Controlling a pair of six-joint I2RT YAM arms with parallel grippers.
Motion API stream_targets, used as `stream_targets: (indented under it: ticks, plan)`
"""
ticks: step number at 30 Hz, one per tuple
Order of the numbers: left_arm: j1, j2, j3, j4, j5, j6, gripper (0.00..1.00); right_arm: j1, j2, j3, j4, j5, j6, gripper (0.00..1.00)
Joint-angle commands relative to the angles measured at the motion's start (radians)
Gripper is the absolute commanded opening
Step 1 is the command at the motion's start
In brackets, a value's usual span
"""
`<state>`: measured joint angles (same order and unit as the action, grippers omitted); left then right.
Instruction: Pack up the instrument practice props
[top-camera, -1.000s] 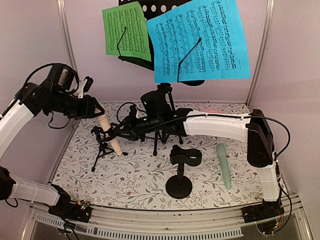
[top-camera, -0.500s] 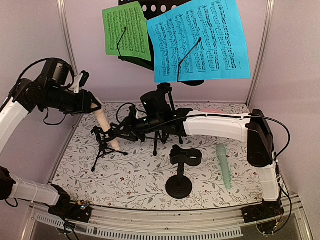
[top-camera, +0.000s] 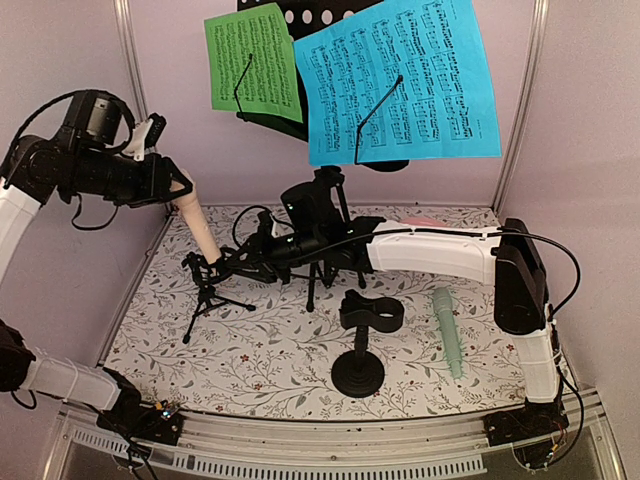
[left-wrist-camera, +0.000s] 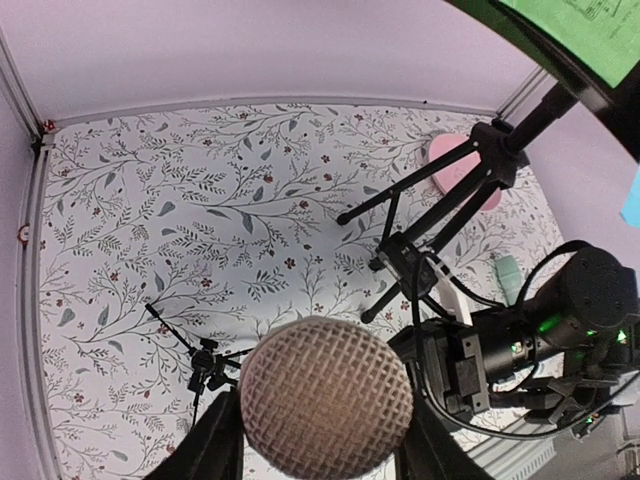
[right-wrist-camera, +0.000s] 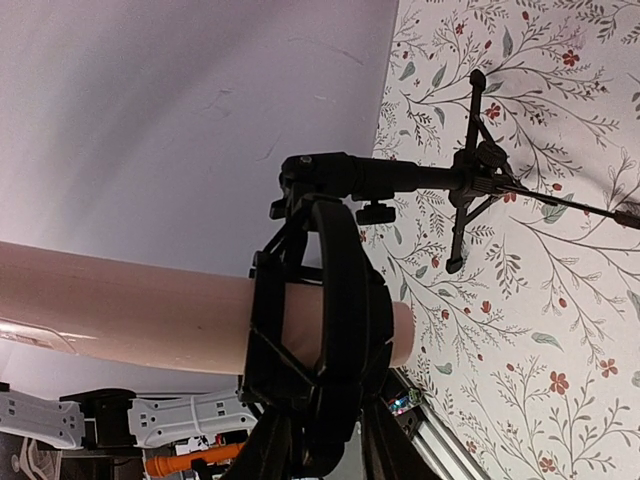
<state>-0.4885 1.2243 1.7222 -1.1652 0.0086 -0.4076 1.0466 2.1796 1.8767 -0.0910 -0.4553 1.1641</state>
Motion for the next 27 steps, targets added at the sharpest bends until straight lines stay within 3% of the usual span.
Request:
stream_targets:
  ticks: [1,10,27]
  plan:
    - [0.010,0.019,0.092,-0.035,-0.036,0.027,0.39,-0.002,-0.009,0.019,-0.026,-0.001,-0.016,0.26]
    - [0.013,0.007,0.152,-0.055,-0.099,0.047,0.38,-0.008,-0.009,0.019,-0.023,-0.009,-0.019,0.26]
    - [0.016,-0.068,0.200,0.052,-0.252,0.036,0.37,-0.027,-0.015,0.023,-0.021,-0.024,-0.027,0.30]
